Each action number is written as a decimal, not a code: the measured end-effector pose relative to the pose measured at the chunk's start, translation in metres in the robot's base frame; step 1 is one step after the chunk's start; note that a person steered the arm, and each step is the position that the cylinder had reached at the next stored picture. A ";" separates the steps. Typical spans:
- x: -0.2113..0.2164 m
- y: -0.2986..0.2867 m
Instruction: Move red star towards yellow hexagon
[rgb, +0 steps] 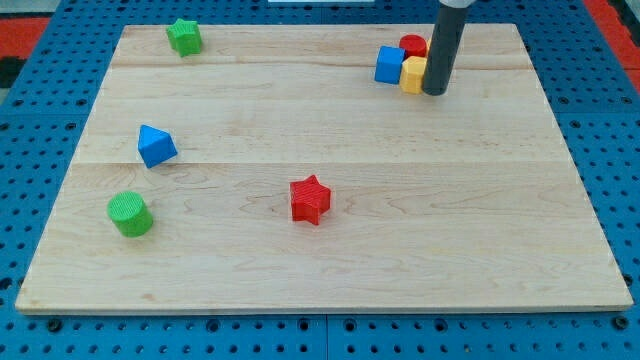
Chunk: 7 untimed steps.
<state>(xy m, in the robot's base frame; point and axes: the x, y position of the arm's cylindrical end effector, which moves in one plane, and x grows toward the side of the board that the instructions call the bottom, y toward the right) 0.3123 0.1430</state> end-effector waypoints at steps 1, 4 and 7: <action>-0.008 -0.004; 0.199 -0.036; 0.225 -0.189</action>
<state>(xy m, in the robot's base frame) 0.5372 -0.0457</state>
